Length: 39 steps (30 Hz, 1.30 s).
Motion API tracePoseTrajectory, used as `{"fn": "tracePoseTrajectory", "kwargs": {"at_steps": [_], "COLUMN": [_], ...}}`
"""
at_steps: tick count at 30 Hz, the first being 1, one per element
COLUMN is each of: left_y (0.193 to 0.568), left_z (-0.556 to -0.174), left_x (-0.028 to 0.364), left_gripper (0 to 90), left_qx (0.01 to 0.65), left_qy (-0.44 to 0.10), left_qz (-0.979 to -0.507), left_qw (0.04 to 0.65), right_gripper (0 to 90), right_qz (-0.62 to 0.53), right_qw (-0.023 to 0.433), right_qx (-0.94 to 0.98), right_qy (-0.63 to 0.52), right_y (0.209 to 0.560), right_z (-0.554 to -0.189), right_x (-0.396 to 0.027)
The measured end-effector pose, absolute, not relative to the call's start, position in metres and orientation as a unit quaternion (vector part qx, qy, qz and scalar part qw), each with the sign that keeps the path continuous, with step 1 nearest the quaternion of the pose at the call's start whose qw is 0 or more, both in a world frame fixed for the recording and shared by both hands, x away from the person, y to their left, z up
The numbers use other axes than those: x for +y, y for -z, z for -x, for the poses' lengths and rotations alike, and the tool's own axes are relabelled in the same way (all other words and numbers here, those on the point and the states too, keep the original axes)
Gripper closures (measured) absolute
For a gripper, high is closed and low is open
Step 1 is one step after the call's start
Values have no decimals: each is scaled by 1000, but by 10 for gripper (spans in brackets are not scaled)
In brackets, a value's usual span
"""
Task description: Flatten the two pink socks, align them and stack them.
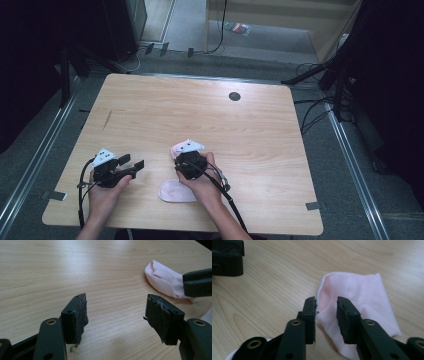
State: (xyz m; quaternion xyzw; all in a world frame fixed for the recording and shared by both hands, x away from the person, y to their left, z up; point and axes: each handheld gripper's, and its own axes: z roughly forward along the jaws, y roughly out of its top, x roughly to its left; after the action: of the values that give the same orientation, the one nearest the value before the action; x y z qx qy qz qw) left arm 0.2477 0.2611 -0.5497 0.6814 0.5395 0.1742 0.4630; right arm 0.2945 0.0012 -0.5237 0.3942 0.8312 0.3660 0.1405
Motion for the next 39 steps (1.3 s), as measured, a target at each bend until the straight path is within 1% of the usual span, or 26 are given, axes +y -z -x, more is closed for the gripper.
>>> {"fn": "tracePoseTrajectory", "kwargs": {"at_steps": [1,3,4,7,8,9,13,14,17,19,23,28,30,31,32,33,35,37,38,39], "left_y": [550,550,550,550,550,550,550,550,550,550,550,550,550,550,550,550,550,550,550,550], "left_z": [-248,-248,-249,-249,-249,-249,-249,-249,-249,-250,-250,-250,-250,-250,-250,-250,-250,-250,-250,-250], "left_x": [262,262,262,261,261,261,261,261,261,261,262,261,261,261,261,261,261,262,262,262], "left_gripper": [344,346,346,353,353,354,354,354,354,354,355,364,364,365,366,366,366,368,369,372], "left_qx": [540,541,542,542,542,542,542,542,542,542,543,542,541,541,541,541,540,540,540,539], "left_qy": [-172,-170,-170,-172,-172,-172,-171,-171,-171,-171,-168,-170,-170,-168,-168,-167,-166,-164,-164,-163], "left_qz": [-680,-680,-680,-680,-680,-680,-680,-681,-680,-680,-679,-679,-680,-680,-680,-679,-679,-680,-680,-681], "left_qw": [464,464,464,463,463,463,463,462,463,463,465,464,465,466,466,468,468,468,468,469], "right_gripper": [613,605,626,770,770,841,874,879,883,882,882,881,880,879,879,878,876,870,863,789], "right_qz": [-390,-381,-379,-378,-378,-383,-392,-395,-410,-411,-436,-460,-477,-501,-501,-516,-522,-538,-543,-552], "right_qw": [142,148,148,164,164,156,147,134,111,109,94,93,90,83,83,80,78,81,81,94], "right_qx": [835,841,843,845,845,841,833,830,819,815,783,755,741,724,724,713,709,700,696,692], "right_qy": [-362,-355,-351,-341,-341,-350,-361,-370,-387,-393,-434,-458,-465,-466,-466,-468,-467,-464,-462,-456], "right_y": [528,533,535,540,540,538,534,532,526,524,509,500,498,496,496,496,496,497,497,499], "right_z": [-293,-291,-291,-291,-291,-292,-294,-295,-297,-298,-302,-311,-319,-330,-330,-342,-346,-359,-364,-376], "right_x": [2,4,4,3,3,-1,-5,-8,-16,-18,-32,-48,-59,-72,-72,-82,-86,-96,-99,-106]}}
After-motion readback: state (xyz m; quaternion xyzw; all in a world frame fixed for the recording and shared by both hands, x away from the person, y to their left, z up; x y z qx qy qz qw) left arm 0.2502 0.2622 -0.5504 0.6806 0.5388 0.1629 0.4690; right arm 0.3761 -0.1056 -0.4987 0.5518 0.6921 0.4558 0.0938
